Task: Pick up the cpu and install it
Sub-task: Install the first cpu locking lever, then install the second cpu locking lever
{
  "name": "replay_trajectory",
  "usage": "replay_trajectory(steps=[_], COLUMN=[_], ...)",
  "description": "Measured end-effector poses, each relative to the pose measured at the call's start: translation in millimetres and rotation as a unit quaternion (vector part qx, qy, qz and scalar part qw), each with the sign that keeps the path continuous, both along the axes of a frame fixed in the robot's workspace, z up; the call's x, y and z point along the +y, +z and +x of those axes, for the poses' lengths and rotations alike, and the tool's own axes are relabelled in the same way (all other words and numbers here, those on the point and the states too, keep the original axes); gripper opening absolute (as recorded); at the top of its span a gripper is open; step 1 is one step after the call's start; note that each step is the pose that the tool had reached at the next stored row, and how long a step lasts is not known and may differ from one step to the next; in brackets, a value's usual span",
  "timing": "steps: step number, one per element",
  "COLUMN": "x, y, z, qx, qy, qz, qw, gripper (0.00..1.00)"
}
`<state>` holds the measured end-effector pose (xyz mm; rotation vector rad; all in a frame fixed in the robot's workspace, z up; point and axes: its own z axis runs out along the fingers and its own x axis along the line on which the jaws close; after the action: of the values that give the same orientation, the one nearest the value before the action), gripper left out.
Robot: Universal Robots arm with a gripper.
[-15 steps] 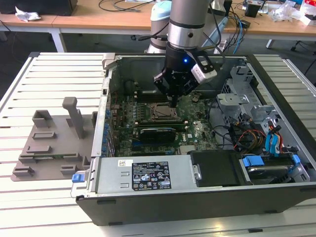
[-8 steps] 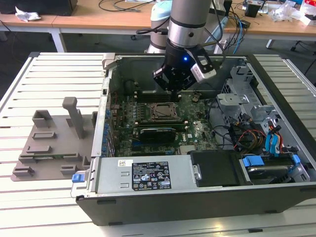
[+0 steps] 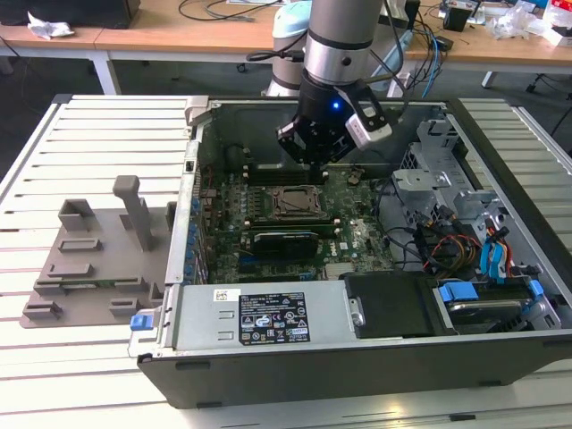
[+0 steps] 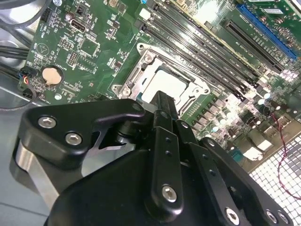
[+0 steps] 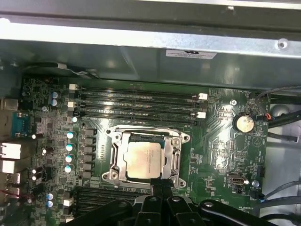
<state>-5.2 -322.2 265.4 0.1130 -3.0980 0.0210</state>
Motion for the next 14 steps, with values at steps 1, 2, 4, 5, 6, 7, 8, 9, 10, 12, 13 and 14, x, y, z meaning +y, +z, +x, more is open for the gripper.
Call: replay_trajectory(steps=[1,2,4,5,6,7,8,9,10,12,13,14], x=[0.0,0.0,0.0,0.0,0.0,0.0,0.0,0.0,-0.2,-1.7,-3.1,-6.2], y=[0.1,0.3,0.7,0.7,0.7,0.7,0.7,0.7,0.8,0.7,0.7,0.7], z=[0.0,0.0,0.0,0.0,1.2,4.7,6.4,7.6,8.6,9.7,9.9,10.1], qx=[0.0000,0.0000,0.0000,0.0000,0.0000,0.0000,0.0000,0.0001,0.0001,0.0001,0.0001,0.0001], qy=[0.000,0.000,0.000,0.000,0.000,0.000,0.000,0.000,0.000,0.000,0.000,0.000], qz=[0.0000,0.0000,0.0000,0.0000,0.0000,0.0000,-0.0001,-0.0001,-0.0001,-0.0001,-0.0001,0.0000], qw=[1.0000,1.0000,1.0000,1.0000,1.0000,1.0000,1.0000,1.0000,1.0000,1.0000,1.0000,1.0000], gripper=[0.11,0.11,0.11,0.11,0.11,0.11,0.11,0.11,0.11,0.11,0.11,0.11])
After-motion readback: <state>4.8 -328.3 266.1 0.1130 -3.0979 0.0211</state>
